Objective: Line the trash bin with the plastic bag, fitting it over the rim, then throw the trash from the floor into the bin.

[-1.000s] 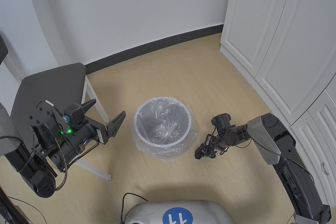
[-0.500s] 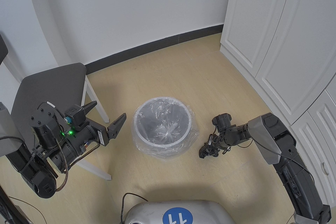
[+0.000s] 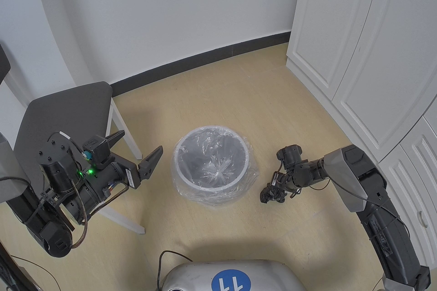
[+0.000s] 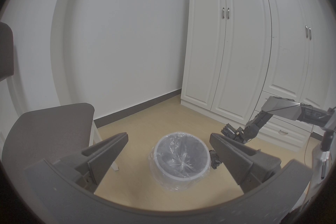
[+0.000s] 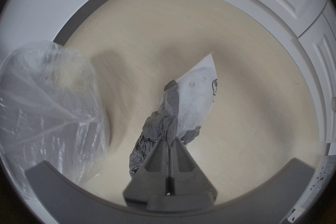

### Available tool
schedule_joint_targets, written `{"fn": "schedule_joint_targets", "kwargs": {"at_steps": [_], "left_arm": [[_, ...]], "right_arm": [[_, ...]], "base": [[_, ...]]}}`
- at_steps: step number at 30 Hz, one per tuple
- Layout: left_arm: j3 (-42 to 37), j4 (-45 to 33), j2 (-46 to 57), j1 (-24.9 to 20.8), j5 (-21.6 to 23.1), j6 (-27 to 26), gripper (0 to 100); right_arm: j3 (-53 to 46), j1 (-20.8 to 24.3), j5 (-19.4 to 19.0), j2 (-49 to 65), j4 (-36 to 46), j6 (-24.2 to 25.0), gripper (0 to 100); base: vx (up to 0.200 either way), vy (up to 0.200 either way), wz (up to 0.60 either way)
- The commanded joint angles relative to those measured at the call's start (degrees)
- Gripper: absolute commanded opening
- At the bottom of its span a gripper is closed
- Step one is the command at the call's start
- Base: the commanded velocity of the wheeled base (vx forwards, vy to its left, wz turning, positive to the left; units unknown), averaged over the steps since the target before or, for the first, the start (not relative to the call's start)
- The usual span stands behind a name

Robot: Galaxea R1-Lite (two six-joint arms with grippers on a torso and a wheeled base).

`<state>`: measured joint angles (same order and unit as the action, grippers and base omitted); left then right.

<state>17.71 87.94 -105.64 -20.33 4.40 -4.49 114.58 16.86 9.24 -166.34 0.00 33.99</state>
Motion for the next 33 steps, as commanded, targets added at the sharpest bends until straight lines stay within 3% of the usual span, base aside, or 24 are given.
{"fn": "schedule_joint_targets", "kwargs": {"at_steps": [1,5,11,17,22,28,33], "left_arm": [[0.13,0.04,0.26,0.21,-0.01,0.0,100],[0.39,0.04,0.17,0.29,-0.01,0.0,100],[0.22,0.04,0.35,0.21,-0.01,-0.08,100],[0.3,0.04,0.61,0.21,-0.01,-0.08,100],[0.39,0.04,0.88,0.29,-0.01,-0.08,100],[0.48,0.04,1.67,0.91,-0.01,-0.08,100],[1.27,-0.05,1.93,2.14,0.08,-0.61,100]], "right_arm": [[-1.11,-0.25,0.08,4.01,0.0,0.29,0],[-6.91,-1.92,-0.72,11.65,0.0,1.52,0],[-13.86,-5.52,-5.9,24.22,0.0,1.61,0],[-18.34,-5.35,-6.52,33.8,-0.18,1.61,0],[-22.38,-2.09,-6.87,40.83,-0.79,2.4,0],[-24.93,2.3,-6.6,45.05,-5.8,8.11,0],[-30.38,7.31,-6.78,47.86,-16.08,11.28,0]], "base": [[0.0,0.0,0.0],[0.0,0.0,0.0],[0.0,0.0,0.0],[0.0,0.0,0.0],[0.0,0.0,0.0],[0.0,0.0,0.0],[0.0,0.0,0.0]]}}
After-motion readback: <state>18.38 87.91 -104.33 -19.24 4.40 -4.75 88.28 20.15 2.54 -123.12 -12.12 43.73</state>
